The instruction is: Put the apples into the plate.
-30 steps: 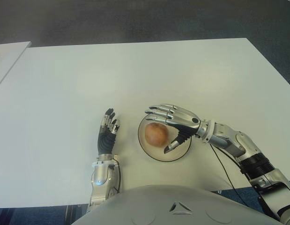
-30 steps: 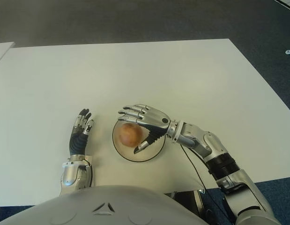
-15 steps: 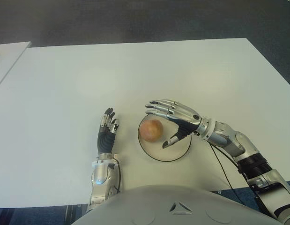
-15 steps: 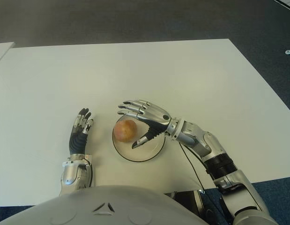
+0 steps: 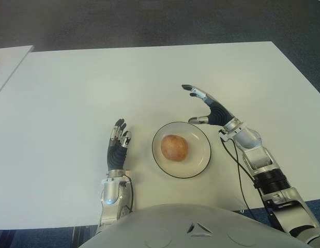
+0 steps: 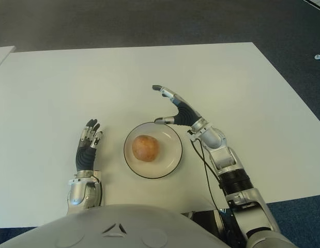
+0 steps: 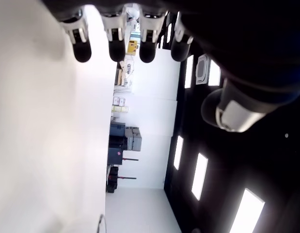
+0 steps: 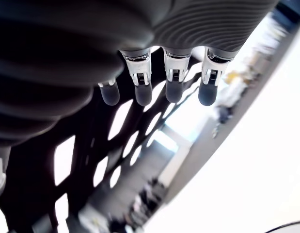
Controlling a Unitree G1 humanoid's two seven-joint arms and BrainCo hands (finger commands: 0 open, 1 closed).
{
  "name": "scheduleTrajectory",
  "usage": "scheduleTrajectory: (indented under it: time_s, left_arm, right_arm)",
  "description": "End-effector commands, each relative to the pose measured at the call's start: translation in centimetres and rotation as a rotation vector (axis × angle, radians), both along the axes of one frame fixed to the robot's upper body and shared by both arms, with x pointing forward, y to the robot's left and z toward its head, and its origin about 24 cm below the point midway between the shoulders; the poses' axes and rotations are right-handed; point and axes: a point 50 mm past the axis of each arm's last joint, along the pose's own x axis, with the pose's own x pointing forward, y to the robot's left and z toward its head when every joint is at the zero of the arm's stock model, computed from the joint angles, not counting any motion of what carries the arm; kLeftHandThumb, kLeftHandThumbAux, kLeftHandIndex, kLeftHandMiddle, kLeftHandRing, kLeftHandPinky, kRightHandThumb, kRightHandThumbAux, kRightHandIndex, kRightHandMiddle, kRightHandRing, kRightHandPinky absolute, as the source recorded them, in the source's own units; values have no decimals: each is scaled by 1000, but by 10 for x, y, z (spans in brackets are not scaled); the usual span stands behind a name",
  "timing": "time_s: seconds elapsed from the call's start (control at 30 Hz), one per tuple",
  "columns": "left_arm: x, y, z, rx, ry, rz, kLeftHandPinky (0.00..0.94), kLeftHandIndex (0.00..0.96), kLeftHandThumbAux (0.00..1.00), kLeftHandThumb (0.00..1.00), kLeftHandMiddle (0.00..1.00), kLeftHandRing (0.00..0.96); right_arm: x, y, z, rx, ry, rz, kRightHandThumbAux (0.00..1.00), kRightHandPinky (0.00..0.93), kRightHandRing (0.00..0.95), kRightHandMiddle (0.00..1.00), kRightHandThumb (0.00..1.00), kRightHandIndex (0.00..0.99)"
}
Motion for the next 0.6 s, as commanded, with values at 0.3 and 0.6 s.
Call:
scheduleTrajectory:
  time_s: [0.3,0.6]
  left_arm:
    - [-17,-8,-22,-38,121,77,13,108,457,98,58,13]
    - [-17,-5,-22,-49,105,89,1,103,467,94,46,4]
  right_arm:
    - [-3,-27,-40,248,308,-186,550,95,92,140,186,75]
    - [-11,-30,-58,269,314,-220,572,72,139,202,190,104]
